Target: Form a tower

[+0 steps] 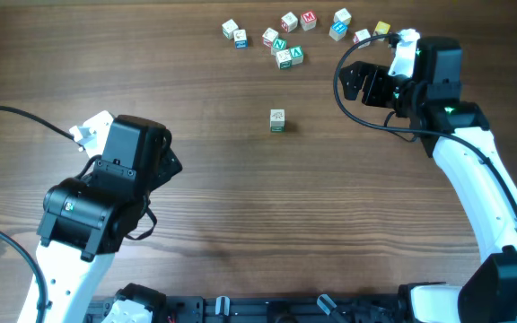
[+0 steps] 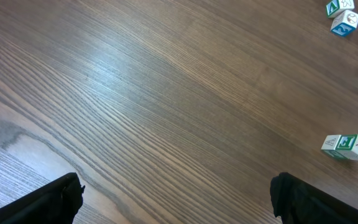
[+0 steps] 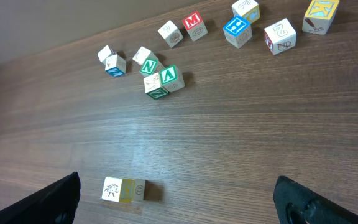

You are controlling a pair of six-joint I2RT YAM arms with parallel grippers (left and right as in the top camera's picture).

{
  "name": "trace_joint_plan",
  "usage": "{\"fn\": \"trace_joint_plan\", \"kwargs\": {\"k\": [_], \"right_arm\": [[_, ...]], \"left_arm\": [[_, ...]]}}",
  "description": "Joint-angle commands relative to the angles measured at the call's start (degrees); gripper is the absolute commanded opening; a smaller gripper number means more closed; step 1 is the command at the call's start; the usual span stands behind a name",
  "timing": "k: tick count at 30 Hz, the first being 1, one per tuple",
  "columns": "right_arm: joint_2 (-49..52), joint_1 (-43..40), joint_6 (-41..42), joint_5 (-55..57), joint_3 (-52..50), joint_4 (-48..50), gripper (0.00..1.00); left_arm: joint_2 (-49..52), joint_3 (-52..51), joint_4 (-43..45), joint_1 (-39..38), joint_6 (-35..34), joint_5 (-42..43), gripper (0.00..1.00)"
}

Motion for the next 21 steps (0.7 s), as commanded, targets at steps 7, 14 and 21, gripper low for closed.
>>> {"fn": "trace_joint_plan", "kwargs": {"k": [7,14,21], "right_arm": [[0.2,0.1,-1.0,0.5,1.6,0.0,1.0],[0.2,0.1,-1.0,0.5,1.6,-0.1,1.0],[0.6,0.1,-1.0,0.5,1.6,-0.2,1.0]], "left_arm": [[-0.1,-0.5,-0.1,0.6,-1.0,0.5,1.0],[-0.1,-0.5,-0.2,0.6,-1.0,0.5,1.0],[-0.1,-0.5,-1.2,0.6,-1.0,0.5,1.0]]}}
